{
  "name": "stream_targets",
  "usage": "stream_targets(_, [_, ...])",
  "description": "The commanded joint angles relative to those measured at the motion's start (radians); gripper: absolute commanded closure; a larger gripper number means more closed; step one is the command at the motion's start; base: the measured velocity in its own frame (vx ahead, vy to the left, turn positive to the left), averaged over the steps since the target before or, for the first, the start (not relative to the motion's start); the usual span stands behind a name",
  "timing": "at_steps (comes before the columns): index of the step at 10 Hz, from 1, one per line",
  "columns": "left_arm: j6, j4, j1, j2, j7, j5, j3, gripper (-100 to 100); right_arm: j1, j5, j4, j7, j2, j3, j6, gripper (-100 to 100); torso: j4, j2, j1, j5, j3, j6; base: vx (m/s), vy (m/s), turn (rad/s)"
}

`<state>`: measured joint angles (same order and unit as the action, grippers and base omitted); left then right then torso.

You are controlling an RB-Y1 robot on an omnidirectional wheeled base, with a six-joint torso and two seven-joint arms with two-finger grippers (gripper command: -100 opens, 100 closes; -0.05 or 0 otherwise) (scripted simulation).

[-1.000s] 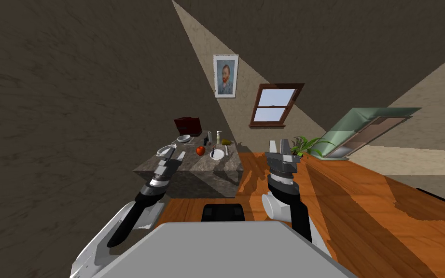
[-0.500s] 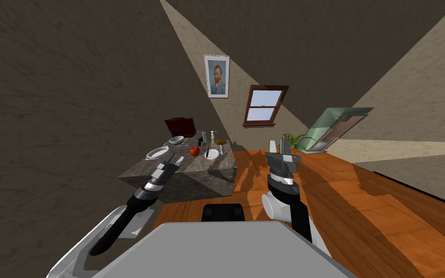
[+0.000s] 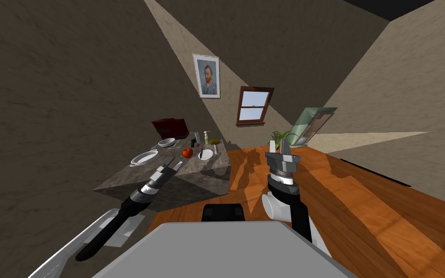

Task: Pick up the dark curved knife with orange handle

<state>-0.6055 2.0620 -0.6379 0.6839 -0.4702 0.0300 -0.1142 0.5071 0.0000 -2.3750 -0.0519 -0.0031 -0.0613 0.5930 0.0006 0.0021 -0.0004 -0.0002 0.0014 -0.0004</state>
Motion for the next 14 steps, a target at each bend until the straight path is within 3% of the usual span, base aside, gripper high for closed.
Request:
stream_targets(1, [-0.016, -0.047, -0.035, 0.050, -0.041, -0.014, -0.013, -100, 0.000, 0.000, 0.000, 0.000, 0.000, 0.000, 0.000, 0, 0.000, 0.000, 0.000, 0.000, 0.000, 0.000, -0.024, -0.033, -0.255])
stream_targets(2, [-0.016, -0.047, -0.035, 0.072, -0.041, -0.014, -0.013, -100, 0.000, 0.000, 0.000, 0.000, 0.000, 0.000, 0.000, 0, 0.000, 0.000, 0.000, 0.000, 0.000, 0.001, -0.019, -0.026, -0.136])
stream_targets(3, [-0.028, -0.089, -0.063, 0.106, -0.072, -0.024, -0.016, -100, 0.000, 0.000, 0.000, 0.000, 0.000, 0.000, 0.000, 0, 0.000, 0.000, 0.000, 0.000, 0.000, 0.000, -0.017, -0.033, -0.316])
stream_targets(6, [-0.039, -0.134, -0.094, 0.181, -0.103, -0.034, -0.017, -100, 0.000, 0.000, 0.000, 0.000, 0.000, 0.000, 0.000, 0, 0.000, -0.001, 0.001, 0.000, 0.000, 0.001, -0.014, -0.012, -0.233])
stream_targets(7, [-0.050, -0.179, -0.125, 0.217, -0.132, -0.044, -0.016, -100, 0.000, 0.000, 0.000, 0.000, 0.000, 0.000, 0.000, 0, 0.000, -0.001, 0.001, 0.000, -0.001, 0.000, -0.007, -0.009, -0.325])
stream_targets(8, [-0.050, -0.179, -0.125, 0.233, -0.132, -0.044, -0.016, -100, 0.000, 0.000, 0.000, 0.000, 0.000, 0.000, 0.000, 0, 0.000, -0.001, 0.002, 0.000, -0.001, 0.001, -0.006, 0.001, -0.190])
stream_targets(10, [-0.073, -0.249, -0.187, 0.306, -0.187, -0.063, -0.006, -100, 0.000, 0.000, 0.000, 0.000, 0.000, 0.000, 0.000, 0, 0.000, -0.001, 0.002, 0.000, -0.001, 0.001, -0.001, 0.001, -0.375])
stream_targets(11, [-0.073, -0.271, -0.189, 0.332, -0.187, -0.063, -0.006, -100, 0.000, 0.000, 0.000, 0.000, 0.000, 0.000, 0.000, 0, 0.000, -0.002, 0.002, 0.001, -0.001, 0.001, 0.001, 0.010, -0.302])
stream_targets(12, [-0.073, -0.273, -0.189, 0.333, -0.187, -0.063, -0.006, -100, 0.000, 0.000, 0.000, 0.000, 0.000, 0.000, 0.000, 0, 0.000, -0.002, 0.003, 0.001, -0.001, 0.000, 0.000, 0.010, -0.023])
stream_targets(13, [-0.085, -0.313, -0.221, 0.374, -0.212, -0.073, 0.001, -100, 0.000, 0.000, 0.000, 0.000, 0.000, 0.000, 0.000, 0, 0.000, -0.002, 0.003, 0.001, -0.001, -0.001, 0.004, 0.000, -0.375])
stream_targets(14, [-0.085, -0.321, -0.221, 0.380, -0.212, -0.073, 0.001, -100, 0.000, 0.000, 0.000, 0.000, 0.000, 0.000, 0.000, 0, 0.000, -0.002, 0.002, 0.000, -0.001, 0.001, 0.004, 0.015, -0.202])
